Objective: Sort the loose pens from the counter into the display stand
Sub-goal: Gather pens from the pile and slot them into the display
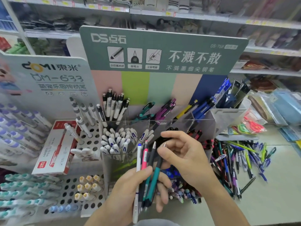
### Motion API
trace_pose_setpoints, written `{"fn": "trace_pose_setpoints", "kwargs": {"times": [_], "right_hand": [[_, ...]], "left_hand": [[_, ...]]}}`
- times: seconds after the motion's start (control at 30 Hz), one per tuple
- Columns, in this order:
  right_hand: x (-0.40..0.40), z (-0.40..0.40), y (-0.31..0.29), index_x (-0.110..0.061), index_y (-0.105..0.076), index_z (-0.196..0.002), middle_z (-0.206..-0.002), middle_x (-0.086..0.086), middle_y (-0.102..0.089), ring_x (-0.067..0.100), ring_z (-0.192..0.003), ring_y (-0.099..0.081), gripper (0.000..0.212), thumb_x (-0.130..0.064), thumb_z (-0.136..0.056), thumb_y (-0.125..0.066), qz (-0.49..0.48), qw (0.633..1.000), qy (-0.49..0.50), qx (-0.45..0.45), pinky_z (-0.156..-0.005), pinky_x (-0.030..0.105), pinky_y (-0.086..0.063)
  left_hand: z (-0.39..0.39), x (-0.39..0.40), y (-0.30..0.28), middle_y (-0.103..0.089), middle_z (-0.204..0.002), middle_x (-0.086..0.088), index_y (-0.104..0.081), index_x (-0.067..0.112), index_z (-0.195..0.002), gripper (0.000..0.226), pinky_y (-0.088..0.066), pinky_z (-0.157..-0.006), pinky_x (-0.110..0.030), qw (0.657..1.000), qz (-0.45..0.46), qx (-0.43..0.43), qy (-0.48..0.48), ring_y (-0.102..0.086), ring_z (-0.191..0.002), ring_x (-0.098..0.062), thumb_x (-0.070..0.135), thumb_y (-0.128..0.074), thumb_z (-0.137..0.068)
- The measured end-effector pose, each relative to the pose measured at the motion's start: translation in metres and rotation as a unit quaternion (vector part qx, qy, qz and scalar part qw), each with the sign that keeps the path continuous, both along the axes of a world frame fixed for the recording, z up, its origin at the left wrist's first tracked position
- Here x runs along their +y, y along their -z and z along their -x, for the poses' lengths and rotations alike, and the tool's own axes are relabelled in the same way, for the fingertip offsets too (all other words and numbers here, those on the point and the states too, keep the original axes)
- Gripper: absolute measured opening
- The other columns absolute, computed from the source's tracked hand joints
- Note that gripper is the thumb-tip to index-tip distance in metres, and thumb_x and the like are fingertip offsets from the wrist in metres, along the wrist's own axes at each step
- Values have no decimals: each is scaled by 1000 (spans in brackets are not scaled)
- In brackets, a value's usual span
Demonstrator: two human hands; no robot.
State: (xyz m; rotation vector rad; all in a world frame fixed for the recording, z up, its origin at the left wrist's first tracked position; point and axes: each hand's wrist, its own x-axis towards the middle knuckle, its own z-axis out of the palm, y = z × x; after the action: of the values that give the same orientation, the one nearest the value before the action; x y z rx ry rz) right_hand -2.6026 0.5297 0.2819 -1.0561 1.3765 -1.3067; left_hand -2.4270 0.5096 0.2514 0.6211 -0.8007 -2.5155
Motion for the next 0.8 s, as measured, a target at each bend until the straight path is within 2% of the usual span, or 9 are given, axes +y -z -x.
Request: {"fn": "trace_pose_setpoints", "kwargs": {"times": [0.1,0.2,0.3,0.4,0.5,0.57,0.67,0.73,0.8], "right_hand": [[-2,9,-4,-16,-71,-110,-80,5,-73,17,-74,-69,38,-23,-74,-82,-15,998,30,47,-72,26,-57],[-3,10,-7,-19,-75,-106,-77,1,-70,15,-68,-65,25,-22,-81,-82,-70,990,-74,99,-64,26,-56],[-5,11,-10,-9,-73,-97,-71,5,-68,15,-57,-64,8,-11,-89,-76,-80,989,-91,88,-54,25,-51],[-3,22,-21,-2,-71,-90,-71,15,-69,23,-57,-67,8,-6,-85,-76,-70,994,-76,29,-53,28,-55],[2,34,-31,-2,-73,-86,-72,21,-70,27,-60,-70,13,-10,-77,-76,-38,999,-13,-2,-56,30,-59],[4,35,-34,-10,-76,-82,-72,19,-71,28,-61,-71,12,-17,-73,-78,-6,998,50,-30,-58,30,-60],[8,22,-32,-16,-77,-80,-74,17,-72,29,-68,-75,26,-34,-64,-87,29,987,129,-87,-61,29,-61],[11,7,-26,-14,-76,-77,-74,22,-73,33,-72,-76,22,-29,-65,-85,27,983,145,-110,-62,28,-61],[14,-11,-20,-3,-70,-77,-73,25,-71,37,-73,-76,17,-15,-69,-79,6,984,123,-127,-60,29,-61]], "left_hand": [[-2,-6,4,-65,-102,-34,-60,-6,-126,57,-58,-51,-39,999,21,-4,33,-69,-70,-39,32,-77,-87],[-2,-6,3,-66,-104,-30,-62,-1,-126,42,-59,-54,-36,996,54,3,68,-70,-68,-35,30,-63,-98],[1,-6,-3,-65,-93,-34,-63,-12,-113,44,-58,-54,-36,997,41,-21,54,-68,-60,-34,28,-57,-95],[-1,-5,-10,-63,-91,-40,-60,-14,-112,49,-57,-52,-40,998,43,-54,-7,-65,-58,-38,27,-63,-87],[-4,-3,-16,-65,-85,-39,-61,-10,-115,39,-53,-42,-36,986,57,-106,-113,-61,-51,-37,22,-63,-92],[-7,-5,-18,-66,-81,-33,-64,-5,-112,42,-46,-34,-30,971,55,-128,-195,-55,-41,-31,27,-54,-87],[-10,-11,-18,-72,-86,-22,-67,6,-114,44,-33,-28,-20,942,49,-156,-293,-42,-30,-16,37,-50,-87],[-9,-14,-18,-74,-89,-19,-70,15,-114,43,-29,-30,-18,930,72,-184,-309,-33,-31,-13,43,-55,-84],[-7,-14,-21,-66,-74,-27,-77,22,-105,42,-27,-33,-18,927,93,-188,-311,-30,-36,-17,49,-63,-77]]}}
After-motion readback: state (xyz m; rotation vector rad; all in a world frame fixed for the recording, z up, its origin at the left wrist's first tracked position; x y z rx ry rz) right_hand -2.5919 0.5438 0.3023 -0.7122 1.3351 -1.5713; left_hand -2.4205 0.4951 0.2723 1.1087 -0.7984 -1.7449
